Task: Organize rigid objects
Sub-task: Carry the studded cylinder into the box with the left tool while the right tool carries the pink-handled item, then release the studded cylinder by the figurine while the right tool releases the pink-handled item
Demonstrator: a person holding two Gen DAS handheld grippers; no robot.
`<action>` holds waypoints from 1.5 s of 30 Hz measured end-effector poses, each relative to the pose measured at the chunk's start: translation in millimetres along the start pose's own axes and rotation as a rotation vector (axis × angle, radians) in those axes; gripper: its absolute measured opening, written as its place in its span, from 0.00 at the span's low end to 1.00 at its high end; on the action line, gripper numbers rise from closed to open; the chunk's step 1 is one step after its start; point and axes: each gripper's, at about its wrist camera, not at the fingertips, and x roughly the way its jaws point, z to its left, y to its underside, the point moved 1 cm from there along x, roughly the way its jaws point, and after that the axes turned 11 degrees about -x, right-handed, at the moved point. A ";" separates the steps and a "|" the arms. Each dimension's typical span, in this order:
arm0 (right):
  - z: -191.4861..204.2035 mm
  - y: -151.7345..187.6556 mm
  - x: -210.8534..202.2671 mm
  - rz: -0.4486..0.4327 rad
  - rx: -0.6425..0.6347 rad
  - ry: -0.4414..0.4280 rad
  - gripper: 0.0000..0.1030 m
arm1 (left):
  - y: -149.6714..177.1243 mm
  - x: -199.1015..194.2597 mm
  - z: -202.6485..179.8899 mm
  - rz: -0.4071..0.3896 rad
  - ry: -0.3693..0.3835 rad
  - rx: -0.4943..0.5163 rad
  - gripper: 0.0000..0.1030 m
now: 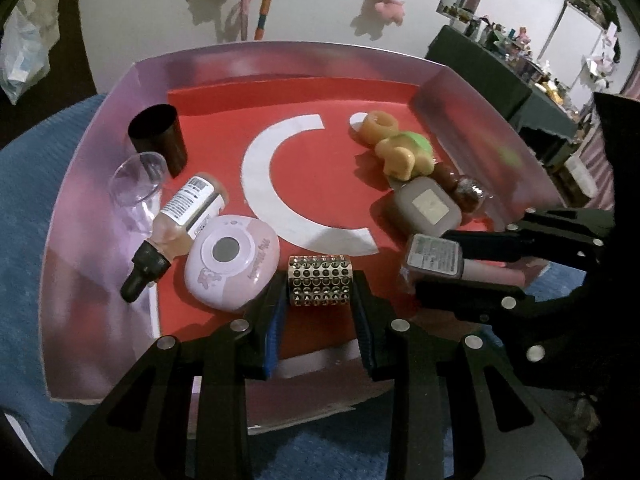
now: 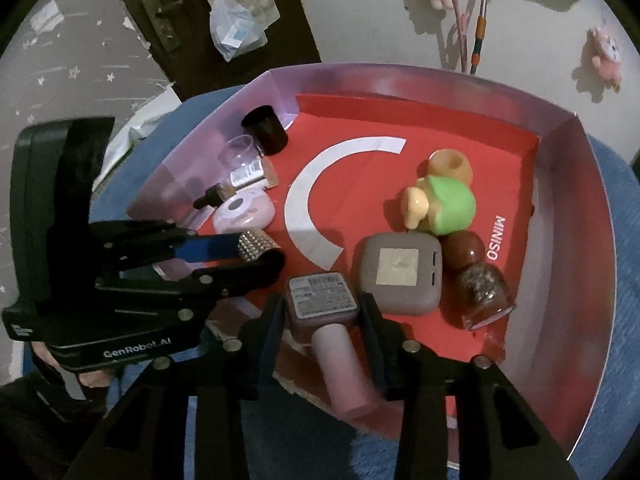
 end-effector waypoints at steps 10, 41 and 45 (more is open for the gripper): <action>7.9 7.5 -0.3 0.038 -0.079 0.099 0.38 | 3.8 2.6 -3.3 -0.023 -0.078 0.038 0.30; 23.4 26.2 -49.3 -0.222 0.075 0.248 0.73 | 25.7 -34.0 2.0 -0.155 -0.113 0.002 0.30; 29.3 32.9 -56.9 -0.265 0.117 0.285 0.79 | 33.5 -43.4 2.8 -0.211 -0.127 -0.017 0.95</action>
